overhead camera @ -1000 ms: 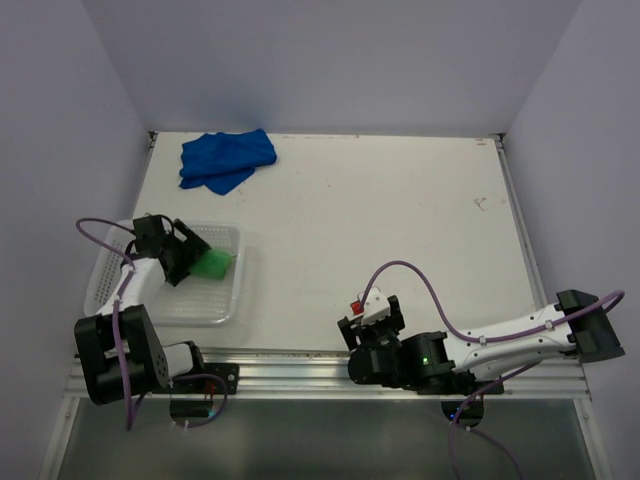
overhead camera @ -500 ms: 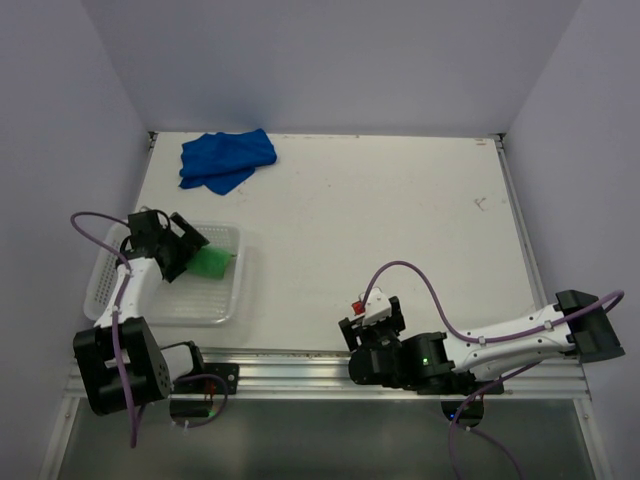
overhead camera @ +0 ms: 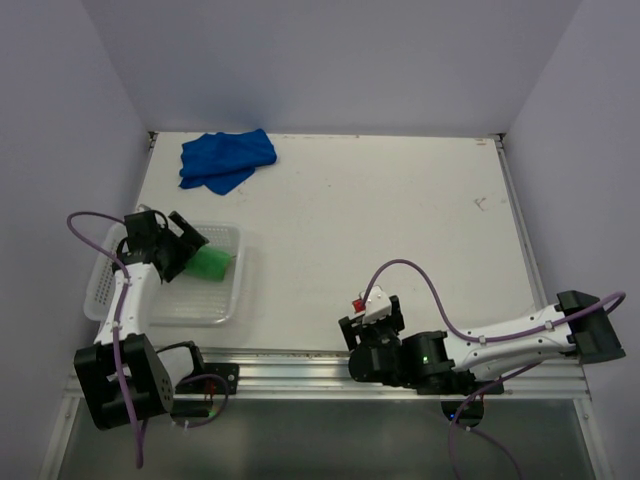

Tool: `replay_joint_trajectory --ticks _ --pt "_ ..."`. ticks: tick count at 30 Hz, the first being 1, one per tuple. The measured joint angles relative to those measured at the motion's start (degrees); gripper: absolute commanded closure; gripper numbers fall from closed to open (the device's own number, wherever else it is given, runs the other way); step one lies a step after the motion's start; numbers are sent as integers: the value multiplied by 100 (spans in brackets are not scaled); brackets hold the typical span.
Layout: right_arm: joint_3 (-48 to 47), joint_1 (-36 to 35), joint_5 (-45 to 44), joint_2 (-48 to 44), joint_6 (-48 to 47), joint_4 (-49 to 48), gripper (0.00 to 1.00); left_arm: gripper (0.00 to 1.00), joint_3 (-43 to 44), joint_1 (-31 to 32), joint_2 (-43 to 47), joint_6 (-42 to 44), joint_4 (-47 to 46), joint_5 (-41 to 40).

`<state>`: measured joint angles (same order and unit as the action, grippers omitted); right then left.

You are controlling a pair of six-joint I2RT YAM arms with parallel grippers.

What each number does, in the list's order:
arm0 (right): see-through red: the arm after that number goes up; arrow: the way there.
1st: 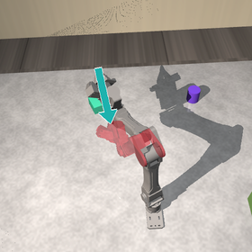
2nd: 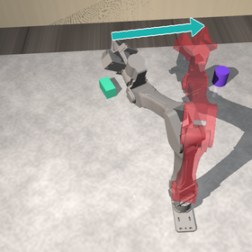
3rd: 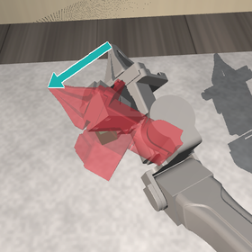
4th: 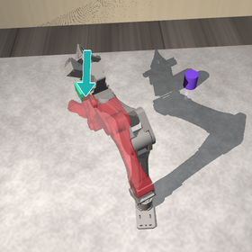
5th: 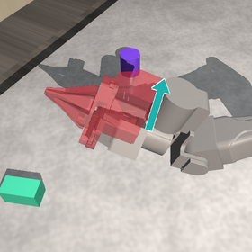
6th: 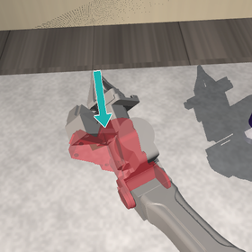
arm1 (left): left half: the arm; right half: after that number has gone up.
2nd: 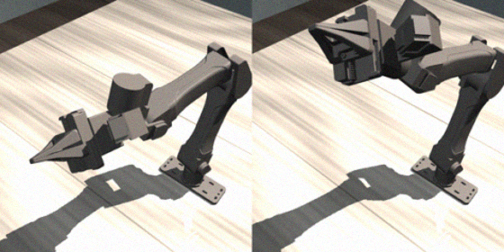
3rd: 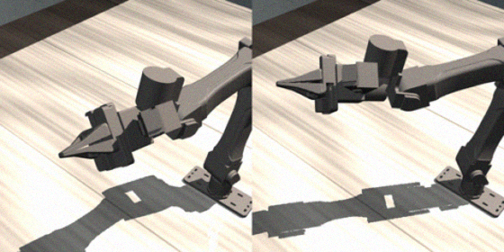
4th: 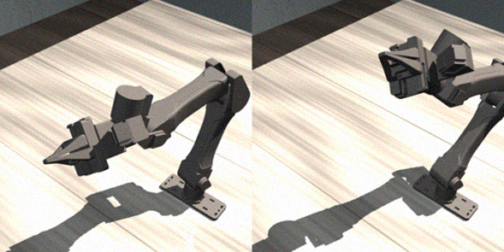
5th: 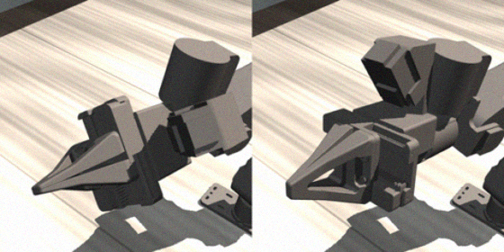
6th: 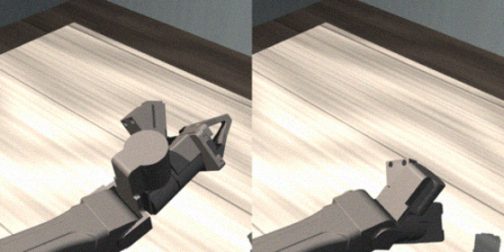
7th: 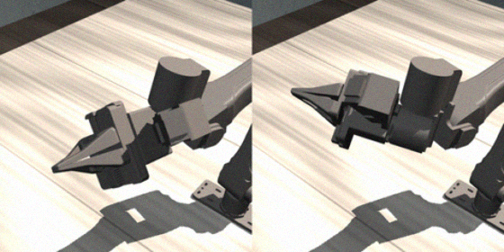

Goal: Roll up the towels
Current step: Place the rolled towel into the container, then grab a towel with the left arm

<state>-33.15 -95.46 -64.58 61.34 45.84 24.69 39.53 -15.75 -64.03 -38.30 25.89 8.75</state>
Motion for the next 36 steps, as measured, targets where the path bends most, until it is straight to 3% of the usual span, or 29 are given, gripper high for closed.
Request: replay_joint_trajectory --ticks 6,14,18,25,31,36 --pt "74 57 61 -109 2 -15 20 0 282 0 57 2 258 4" --pt "142 343 302 -527 -13 -175 21 0 1453 0 227 96 317 9" --pt "184 752 553 -745 -92 -398 21 0 2253 70 -146 223 264 22" --pt "184 1523 1139 -649 -291 -678 21 1 4577 1054 -2264 688 315 -391" --pt "184 2135 1650 -450 -352 -872 21 1 7399 1508 -4754 1139 973 -887" --pt "184 2542 1989 -195 -431 -986 21 2 8150 1661 -5949 1305 1364 -1266"
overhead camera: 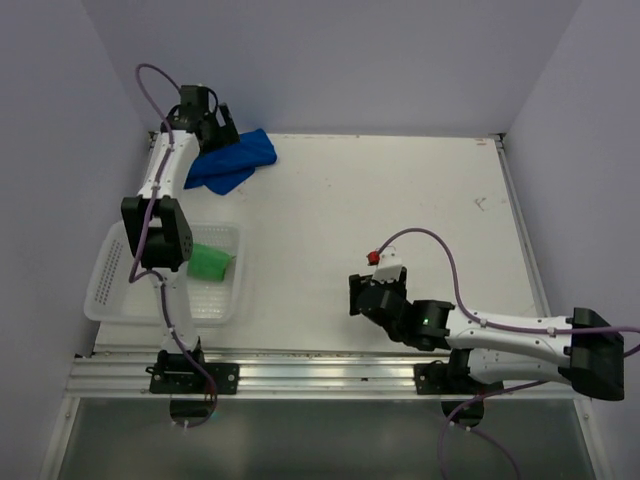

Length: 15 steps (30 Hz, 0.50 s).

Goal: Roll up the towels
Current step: Grab a towel with the left arm

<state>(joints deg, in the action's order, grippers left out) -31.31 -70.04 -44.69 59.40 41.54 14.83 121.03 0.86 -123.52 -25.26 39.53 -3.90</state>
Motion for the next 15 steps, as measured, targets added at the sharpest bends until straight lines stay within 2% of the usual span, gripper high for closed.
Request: replay_joint_trajectory --ticks 7,15 --pt "0 501 455 221 -79 -116 21 2 15 39 -874 81 205 -160" --pt "0 831 848 330 -199 -289 21 5 31 39 -1198 105 35 -256"
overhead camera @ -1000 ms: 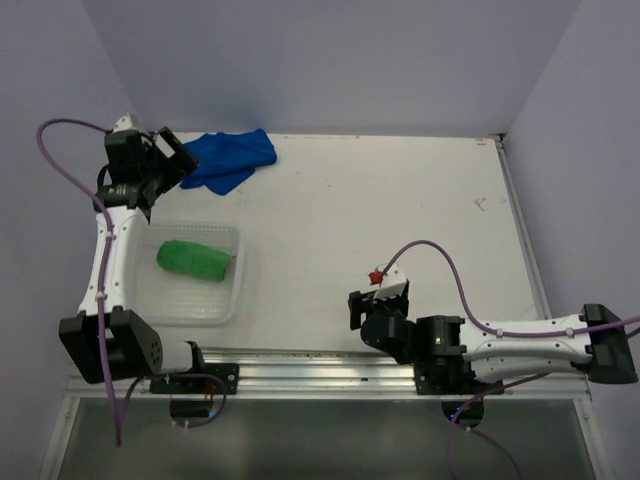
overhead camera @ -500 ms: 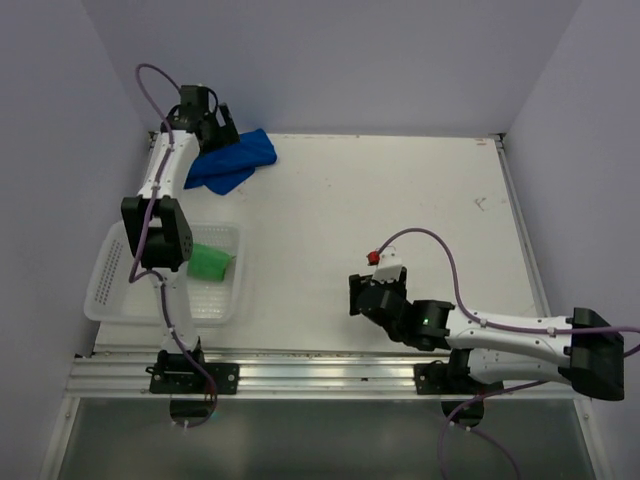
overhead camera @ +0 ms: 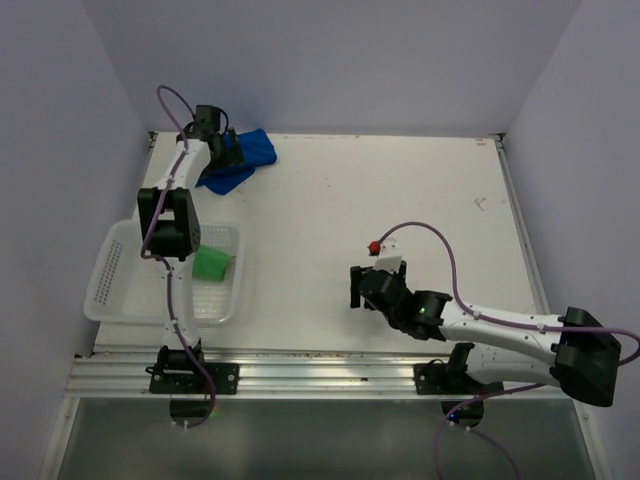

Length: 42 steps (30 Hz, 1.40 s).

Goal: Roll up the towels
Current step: Grab a towel with the left arm

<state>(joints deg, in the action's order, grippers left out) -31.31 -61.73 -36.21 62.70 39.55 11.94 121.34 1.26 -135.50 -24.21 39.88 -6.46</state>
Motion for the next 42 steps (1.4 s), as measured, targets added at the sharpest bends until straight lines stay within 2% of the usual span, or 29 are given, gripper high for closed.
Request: replay_joint_trajectory --ticks 10,16,19,20,22,25,26,28,29,31,32,37,42 --pt "0 199 297 337 -125 -249 21 6 39 0 -363 7 -358 -4" --pt "0 282 442 542 -179 -358 22 12 208 0 -544 42 -409 -4" --pt "0 299 481 612 -205 -411 23 18 271 -2 -581 68 -448 -20" --pt "0 302 494 632 -210 -426 23 25 306 -4 -603 81 -468 -20" --pt "0 308 535 647 -216 -431 24 33 328 -9 -627 87 -507 -22" --pt "-2 332 581 680 -229 -468 25 54 328 -15 -649 92 -511 -15" --pt "-2 332 584 691 -229 -476 25 64 328 -17 -658 105 -511 -9" --pt "-2 345 588 713 -232 -498 25 75 323 -24 -660 107 -522 11" --pt "-2 354 599 717 -232 -505 25 85 299 -28 -660 109 -570 31" --pt "-2 365 601 719 -232 -520 25 97 188 -37 -645 90 -726 74" --pt "-2 367 601 719 -232 -522 26 100 79 -42 -629 87 -815 101" --pt "-2 367 623 717 -238 -542 26 100 -708 -50 -208 94 -1259 282" --pt "-2 367 643 616 -271 -540 27 100 -914 -48 146 101 -1266 461"
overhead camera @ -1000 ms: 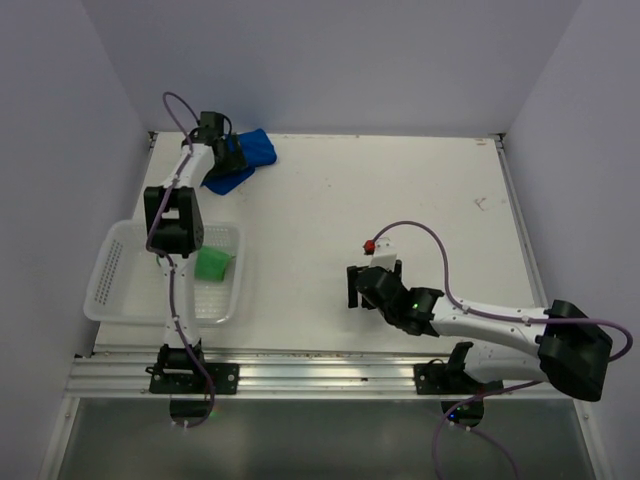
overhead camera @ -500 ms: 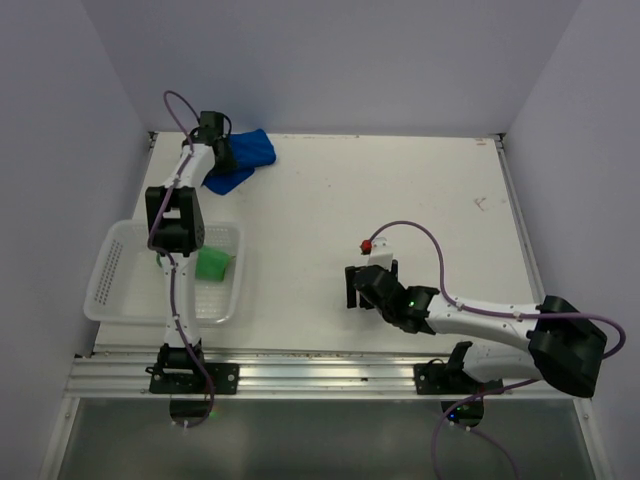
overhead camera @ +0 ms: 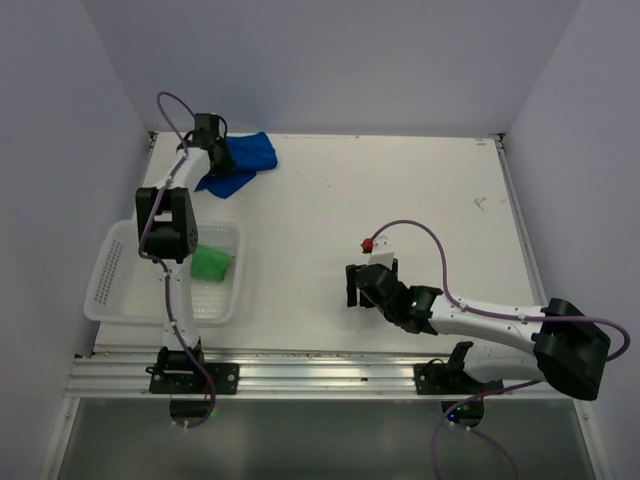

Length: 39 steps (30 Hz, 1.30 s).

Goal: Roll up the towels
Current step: Grab a towel with the left arm, then move the towel to the center of the board

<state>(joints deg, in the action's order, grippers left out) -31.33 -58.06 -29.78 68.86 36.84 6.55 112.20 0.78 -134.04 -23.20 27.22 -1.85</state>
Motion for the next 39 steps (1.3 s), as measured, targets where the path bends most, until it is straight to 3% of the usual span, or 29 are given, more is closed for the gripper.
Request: replay_joint_trajectory --ticks 9,15,22,27,33,39 --pt "-4 0 -22 -601 -66 131 27 100 -289 308 1119 142 4 369" --pt "-4 2 -70 -1106 -72 380 27 100 -885 1040 2129 203 0 575" --pt "-138 0 -249 -1576 -90 874 27 100 -2374 2013 3626 175 -192 748" --pt "-457 2 -479 -1803 -103 1191 28 100 -2776 2734 4293 164 -289 861" --pt "-715 0 -835 -1978 20 1631 30 100 -3279 3700 4778 170 -514 892" --pt "-741 0 -1204 -2452 186 2105 32 100 -3477 4524 4583 175 -645 833"
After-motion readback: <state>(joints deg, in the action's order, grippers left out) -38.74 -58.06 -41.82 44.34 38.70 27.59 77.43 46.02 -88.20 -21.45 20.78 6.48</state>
